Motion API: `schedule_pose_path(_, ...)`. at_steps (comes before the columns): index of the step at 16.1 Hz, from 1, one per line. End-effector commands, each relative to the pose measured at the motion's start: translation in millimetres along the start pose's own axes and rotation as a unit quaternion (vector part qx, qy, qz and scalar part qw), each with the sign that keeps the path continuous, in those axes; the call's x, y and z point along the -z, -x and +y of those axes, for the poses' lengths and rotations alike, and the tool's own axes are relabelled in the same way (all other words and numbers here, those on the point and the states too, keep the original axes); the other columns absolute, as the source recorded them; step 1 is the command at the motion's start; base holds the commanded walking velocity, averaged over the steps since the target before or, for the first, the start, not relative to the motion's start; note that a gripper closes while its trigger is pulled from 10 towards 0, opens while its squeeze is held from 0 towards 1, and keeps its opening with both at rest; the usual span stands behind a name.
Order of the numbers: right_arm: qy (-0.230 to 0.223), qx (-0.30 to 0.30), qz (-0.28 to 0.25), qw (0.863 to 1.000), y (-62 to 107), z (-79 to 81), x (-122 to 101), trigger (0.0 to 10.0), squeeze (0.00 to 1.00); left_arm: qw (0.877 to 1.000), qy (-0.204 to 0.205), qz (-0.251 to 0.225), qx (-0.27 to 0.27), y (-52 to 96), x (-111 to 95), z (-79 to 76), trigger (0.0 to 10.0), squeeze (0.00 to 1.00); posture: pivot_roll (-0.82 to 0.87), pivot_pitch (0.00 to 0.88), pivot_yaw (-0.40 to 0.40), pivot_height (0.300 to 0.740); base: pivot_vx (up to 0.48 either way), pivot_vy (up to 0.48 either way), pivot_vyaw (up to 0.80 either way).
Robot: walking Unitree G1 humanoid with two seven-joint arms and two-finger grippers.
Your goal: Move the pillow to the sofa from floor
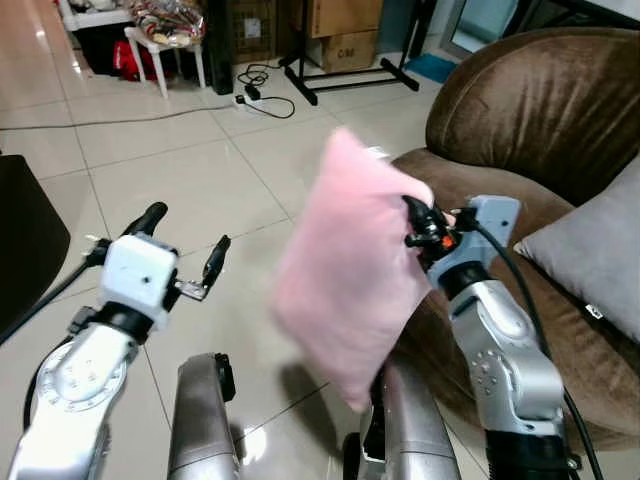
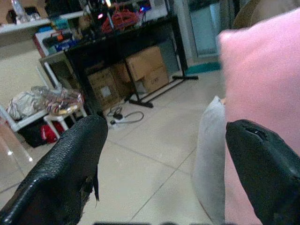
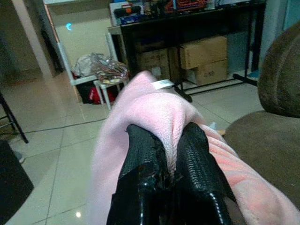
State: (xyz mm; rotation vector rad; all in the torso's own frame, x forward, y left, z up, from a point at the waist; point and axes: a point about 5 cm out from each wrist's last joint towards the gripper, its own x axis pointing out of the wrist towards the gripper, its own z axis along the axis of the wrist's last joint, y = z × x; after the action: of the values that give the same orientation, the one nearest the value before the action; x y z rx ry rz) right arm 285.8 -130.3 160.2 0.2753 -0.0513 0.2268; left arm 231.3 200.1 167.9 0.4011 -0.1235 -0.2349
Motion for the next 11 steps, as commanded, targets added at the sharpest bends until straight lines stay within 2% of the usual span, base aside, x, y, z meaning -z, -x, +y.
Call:
schedule_pose_path(1, 0.008, 0.030, -0.027, 0.999, 2.0, -3.1, -17, 10.0, 0.00, 1.000, -0.005, 0.013, -0.012, -5.0, 0, -6.3, 10.0, 0.84, 0.05, 0.000, -0.076, 0.527, 0.000, 0.000, 0.00)
schedule_pose_path(3, 0.001, 0.057, -0.038, 0.998, -1.2, -6.0, -27, 10.0, 0.00, 0.999, -0.001, 0.019, -0.033, -8.7, 3, -8.2, 10.0, 0.84, 0.05, 0.000, -0.074, 0.547, 0.000, 0.000, 0.00)
schedule_pose_path(6, 0.002, 0.066, -0.047, 0.997, -4.5, -7.4, -37, 10.0, 0.00, 0.999, 0.000, 0.018, -0.037, -10.5, 4, -9.4, 10.0, 0.83, 0.05, 0.000, -0.075, 0.567, 0.000, 0.000, 0.00)
schedule_pose_path(8, 0.003, 0.071, -0.062, 0.996, -9.4, -6.3, -50, 10.0, 0.00, 0.999, -0.001, 0.027, -0.042, -10.5, 10, -9.4, 10.0, 0.84, 0.05, 0.000, -0.075, 0.597, 0.000, 0.000, 0.00)
schedule_pose_path(11, 0.007, 0.081, -0.053, 0.995, -11.8, -9.0, -51, 10.0, 0.00, 0.998, -0.010, 0.042, -0.046, -9.6, 16, -7.7, 10.0, 0.84, 0.05, 0.000, -0.074, 0.622, 0.000, 0.000, 0.00)
